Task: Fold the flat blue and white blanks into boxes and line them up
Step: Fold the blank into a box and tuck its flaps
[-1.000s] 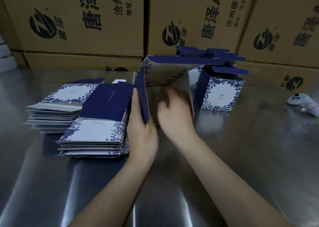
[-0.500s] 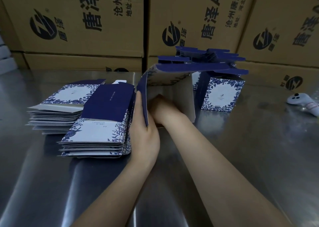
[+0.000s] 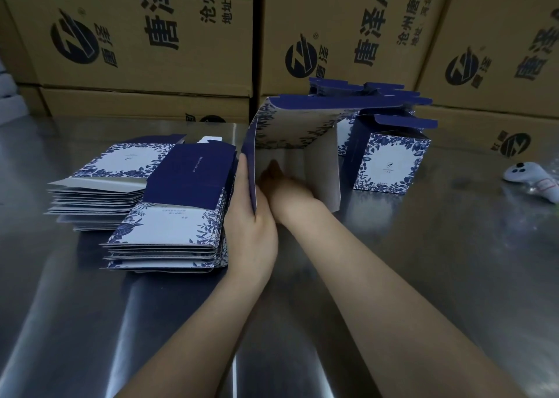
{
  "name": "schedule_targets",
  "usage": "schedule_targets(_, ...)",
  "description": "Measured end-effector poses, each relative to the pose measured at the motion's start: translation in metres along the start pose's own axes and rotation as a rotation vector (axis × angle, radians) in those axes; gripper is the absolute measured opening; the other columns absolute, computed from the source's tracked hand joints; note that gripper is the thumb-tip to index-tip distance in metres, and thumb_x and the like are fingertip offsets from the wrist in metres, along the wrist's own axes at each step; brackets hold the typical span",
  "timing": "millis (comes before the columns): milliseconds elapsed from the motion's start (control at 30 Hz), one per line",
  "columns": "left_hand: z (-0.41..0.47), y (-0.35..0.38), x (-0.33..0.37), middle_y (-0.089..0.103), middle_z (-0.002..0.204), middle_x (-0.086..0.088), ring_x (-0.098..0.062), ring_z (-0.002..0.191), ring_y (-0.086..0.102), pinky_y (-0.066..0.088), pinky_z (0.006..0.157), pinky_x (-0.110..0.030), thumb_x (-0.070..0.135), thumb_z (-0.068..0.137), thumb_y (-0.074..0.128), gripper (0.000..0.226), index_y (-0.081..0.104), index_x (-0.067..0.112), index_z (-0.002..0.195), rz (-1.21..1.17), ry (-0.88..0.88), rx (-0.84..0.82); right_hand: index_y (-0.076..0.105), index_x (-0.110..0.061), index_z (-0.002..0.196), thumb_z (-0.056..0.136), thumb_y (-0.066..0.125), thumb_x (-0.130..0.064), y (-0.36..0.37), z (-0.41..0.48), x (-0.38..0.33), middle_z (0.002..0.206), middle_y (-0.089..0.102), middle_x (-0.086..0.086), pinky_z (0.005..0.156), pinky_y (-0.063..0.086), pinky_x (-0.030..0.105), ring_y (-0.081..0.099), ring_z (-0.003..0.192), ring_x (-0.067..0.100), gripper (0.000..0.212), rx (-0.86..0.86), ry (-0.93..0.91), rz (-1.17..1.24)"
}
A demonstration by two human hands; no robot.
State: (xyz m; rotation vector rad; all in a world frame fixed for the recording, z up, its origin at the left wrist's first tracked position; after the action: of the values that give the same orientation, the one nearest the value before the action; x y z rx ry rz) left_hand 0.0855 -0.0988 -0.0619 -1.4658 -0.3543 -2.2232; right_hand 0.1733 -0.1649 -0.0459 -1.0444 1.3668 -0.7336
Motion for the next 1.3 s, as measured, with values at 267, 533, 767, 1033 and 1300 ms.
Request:
schedule_targets(267, 0.0, 0.001, 0.0, 0.048, 0.15, -0.001, -0.017, 0.139, 0.042, 0.033, 0.114, -0.04, 0.017, 0.105, 0.037, 0.05, 0.033, 0.027, 0.154, 0.002, 0.005, -0.011, 0.019, -0.008, 0.149, 0.101, 0.036, -0.04, 0.002, -0.001, 0.001, 0.132, 0.051, 0.015, 0.096, 0.047, 0.043, 0.055, 0.112, 0.032, 0.06, -0.028, 0.034, -0.003)
schedule_targets(533, 0.001, 0.001, -0.001, 0.048, 0.15, -0.002, -0.02, 0.139, 0.042, 0.034, 0.114, -0.042, 0.02, 0.104, 0.036, 0.05, 0.033, 0.029, 0.154, 0.018, 0.005, -0.013, 0.048, -0.006, 0.128, 0.102, 0.038, -0.031, -0.005, -0.013, -0.01, 0.124, 0.055, 0.016, 0.093, 0.048, 0.04, 0.057, 0.107, 0.03, 0.037, 0.033, -0.156, -0.16)
schedule_targets(767, 0.001, -0.001, -0.001, 0.048, 0.149, -0.004, -0.022, 0.139, 0.042, 0.034, 0.114, -0.046, 0.022, 0.104, 0.035, 0.05, 0.033, 0.029, 0.153, 0.023, 0.016, -0.003, 0.049, -0.006, 0.126, 0.1, 0.042, -0.027, -0.012, -0.008, -0.005, 0.122, 0.056, 0.015, 0.093, 0.048, 0.041, 0.058, 0.107, 0.03, 0.034, 0.154, -0.06, 0.034)
schedule_targets(1033, -0.001, 0.0, -0.001, 0.044, 0.153, 0.007, -0.009, 0.139, 0.039, 0.03, 0.11, -0.018, 0.017, 0.105, 0.04, 0.053, 0.031, 0.033, 0.154, 0.018, 0.038, -0.032, 0.028, -0.016, 0.14, 0.101, 0.037, -0.034, -0.002, -0.004, 0.003, 0.132, 0.047, 0.021, 0.096, 0.046, 0.051, 0.049, 0.118, 0.038, 0.043, 0.086, 0.071, 0.168)
schedule_targets(1300, -0.001, 0.002, -0.001, 0.041, 0.155, 0.005, -0.012, 0.143, 0.036, 0.028, 0.114, -0.021, 0.018, 0.104, 0.037, 0.055, 0.026, 0.032, 0.156, 0.033, 0.048, -0.045, 0.043, -0.011, 0.127, 0.1, 0.041, -0.032, -0.009, -0.007, -0.002, 0.121, 0.056, 0.017, 0.09, 0.048, 0.042, 0.056, 0.108, 0.034, 0.034, 0.148, -0.028, 0.126)
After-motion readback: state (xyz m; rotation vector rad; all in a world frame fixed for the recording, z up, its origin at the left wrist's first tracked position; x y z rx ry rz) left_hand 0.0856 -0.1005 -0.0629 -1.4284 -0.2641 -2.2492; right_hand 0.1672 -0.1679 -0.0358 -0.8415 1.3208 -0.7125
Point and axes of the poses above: each hand's wrist, its own z-axis towards the middle knuckle, its own y-axis out of the palm, x = y × z, the point moved 6 cm from there along z, towards the middle knuckle
